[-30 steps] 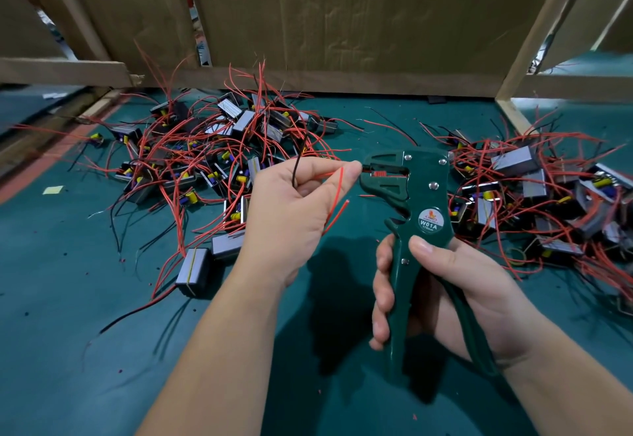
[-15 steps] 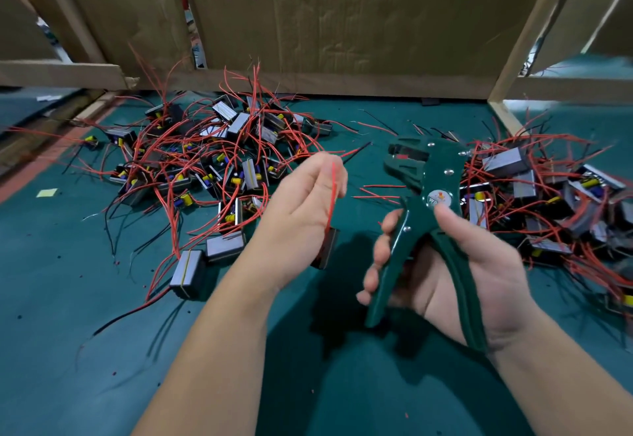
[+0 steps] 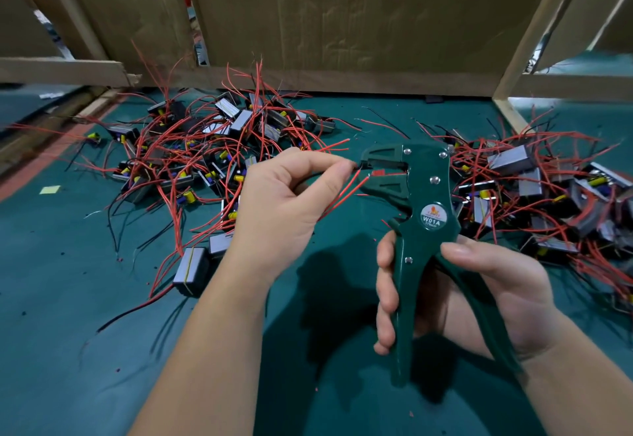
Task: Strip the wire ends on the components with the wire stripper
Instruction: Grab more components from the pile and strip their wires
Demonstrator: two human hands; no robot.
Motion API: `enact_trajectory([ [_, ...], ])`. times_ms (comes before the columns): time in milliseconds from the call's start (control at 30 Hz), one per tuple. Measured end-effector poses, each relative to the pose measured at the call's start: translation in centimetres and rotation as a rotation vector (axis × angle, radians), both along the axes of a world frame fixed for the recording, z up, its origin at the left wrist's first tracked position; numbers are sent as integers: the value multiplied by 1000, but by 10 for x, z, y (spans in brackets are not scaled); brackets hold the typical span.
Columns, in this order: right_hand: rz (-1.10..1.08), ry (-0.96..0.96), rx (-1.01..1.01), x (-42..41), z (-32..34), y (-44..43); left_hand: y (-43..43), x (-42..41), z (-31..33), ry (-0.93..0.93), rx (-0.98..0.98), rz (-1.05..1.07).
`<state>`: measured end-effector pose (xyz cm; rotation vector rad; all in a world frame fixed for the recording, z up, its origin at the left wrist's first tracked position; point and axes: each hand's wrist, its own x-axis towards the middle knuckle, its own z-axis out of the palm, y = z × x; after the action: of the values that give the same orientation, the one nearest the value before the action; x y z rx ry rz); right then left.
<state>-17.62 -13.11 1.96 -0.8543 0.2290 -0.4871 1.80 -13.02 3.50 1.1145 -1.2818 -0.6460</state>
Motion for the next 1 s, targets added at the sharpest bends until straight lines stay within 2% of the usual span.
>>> enact_trajectory([
  [333, -83, 115, -94, 1, -4, 1, 2, -6, 1, -11, -8, -32],
  [500, -144, 149, -66, 4, -5, 2, 0, -6, -2, -40, -6, -21],
  [700, -470, 271, 77, 26, -2, 7, -4, -6, -11, -206, -26, 78],
  [833, -465, 102, 155, 22, 2, 4, -5, -8, -16, -171, 53, 32],
  [1000, -402, 18, 104, 9, 2, -2, -6, -2, -13, -368, 17, 90],
])
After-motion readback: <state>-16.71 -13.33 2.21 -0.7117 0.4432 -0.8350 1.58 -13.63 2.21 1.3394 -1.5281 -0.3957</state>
